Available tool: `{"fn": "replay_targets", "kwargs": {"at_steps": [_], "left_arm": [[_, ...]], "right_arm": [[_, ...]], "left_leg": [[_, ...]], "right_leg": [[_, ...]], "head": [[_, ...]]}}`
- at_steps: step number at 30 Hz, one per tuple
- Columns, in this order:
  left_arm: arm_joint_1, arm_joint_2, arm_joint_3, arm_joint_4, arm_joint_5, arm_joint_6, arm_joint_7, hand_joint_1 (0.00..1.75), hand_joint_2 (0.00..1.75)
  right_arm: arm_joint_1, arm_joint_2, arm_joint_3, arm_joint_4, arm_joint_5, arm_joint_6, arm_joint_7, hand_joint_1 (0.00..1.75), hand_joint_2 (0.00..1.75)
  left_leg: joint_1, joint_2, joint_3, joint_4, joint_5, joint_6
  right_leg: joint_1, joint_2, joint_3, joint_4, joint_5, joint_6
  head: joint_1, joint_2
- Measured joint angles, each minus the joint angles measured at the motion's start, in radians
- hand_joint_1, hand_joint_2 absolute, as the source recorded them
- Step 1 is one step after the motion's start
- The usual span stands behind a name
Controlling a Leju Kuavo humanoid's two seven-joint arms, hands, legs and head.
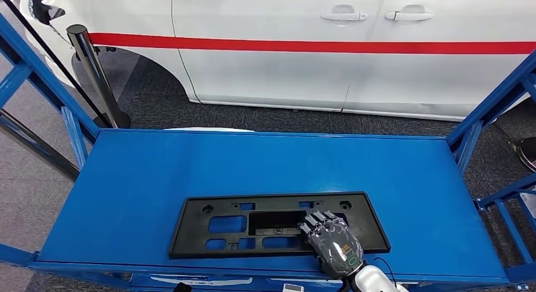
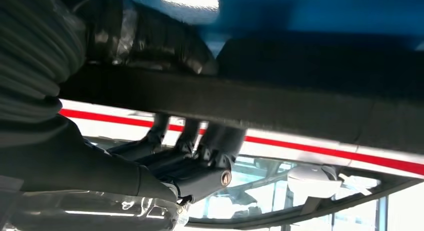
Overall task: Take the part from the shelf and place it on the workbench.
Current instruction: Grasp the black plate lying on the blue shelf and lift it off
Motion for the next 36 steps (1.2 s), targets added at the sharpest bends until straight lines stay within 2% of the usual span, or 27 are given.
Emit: {"fn": "replay_targets", "kwargs": {"at_steps": [7, 14, 21, 24, 28, 30, 33, 36], "left_arm": [[0.001, 0.000, 0.002, 0.000, 0.002, 0.000, -0.001, 0.00, 0.00], [0.001, 0.000, 0.003, 0.000, 0.006, 0.000, -0.003, 0.00, 0.00], [0.003, 0.000, 0.005, 0.000, 0.002, 0.007, -0.004, 0.00, 0.00], [0.003, 0.000, 0.005, 0.000, -0.001, 0.010, -0.004, 0.00, 0.00], [0.004, 0.000, 0.005, 0.000, -0.002, 0.012, -0.006, 0.00, 0.00], [0.004, 0.000, 0.005, 0.000, -0.004, 0.012, -0.012, 0.00, 0.00], [0.002, -0.001, 0.005, 0.000, -0.010, 0.012, -0.016, 0.00, 0.00], [0.000, -0.002, 0.005, 0.000, -0.012, 0.003, -0.018, 0.00, 0.00]], "right_arm": [[0.016, 0.008, -0.028, 0.003, 0.024, -0.011, 0.024, 1.75, 1.75], [0.052, 0.018, -0.067, -0.002, 0.074, -0.064, 0.046, 1.75, 1.75], [0.105, 0.042, -0.142, -0.050, 0.287, -0.251, 0.112, 1.75, 1.75], [0.117, 0.046, -0.198, -0.094, 0.301, -0.294, 0.063, 1.75, 1.75], [0.136, 0.067, -0.266, -0.145, 0.303, -0.305, -0.018, 1.75, 1.75], [0.156, 0.103, -0.313, -0.185, 0.303, -0.305, -0.117, 1.75, 1.75], [0.185, 0.185, -0.376, -0.245, 0.303, -0.305, -0.293, 1.75, 1.75], [0.198, 0.258, -0.415, -0.276, 0.303, -0.305, -0.396, 1.75, 1.75]], "left_leg": [[0.000, 0.000, 0.000, 0.000, 0.000, 0.000], [0.000, 0.000, 0.000, 0.000, 0.000, 0.000], [0.000, 0.000, -0.001, 0.000, -0.001, 0.000], [0.000, 0.000, -0.001, 0.000, -0.001, 0.000], [0.000, 0.000, -0.001, 0.000, -0.001, 0.000], [0.000, 0.000, -0.001, 0.000, -0.001, 0.000], [0.000, 0.000, 0.000, 0.000, -0.001, 0.000], [0.000, 0.000, 0.000, 0.000, -0.001, 0.000]], "right_leg": [[0.000, 0.000, 0.000, 0.000, 0.000, 0.000], [0.000, 0.000, 0.000, 0.000, -0.001, 0.001], [0.000, 0.000, -0.001, 0.000, -0.001, 0.001], [0.000, 0.000, -0.001, 0.000, -0.001, 0.001], [0.000, 0.000, -0.001, 0.000, -0.001, 0.001], [0.000, 0.000, -0.001, 0.000, -0.001, 0.001], [0.000, 0.001, -0.001, 0.001, -0.002, 0.001], [0.000, 0.000, -0.001, 0.001, -0.003, 0.000]], "head": [[0.000, 0.000], [0.000, 0.000], [0.000, 0.000], [0.000, 0.000], [0.000, 0.000], [0.000, 0.000], [0.000, 0.000], [0.000, 0.000]]}}
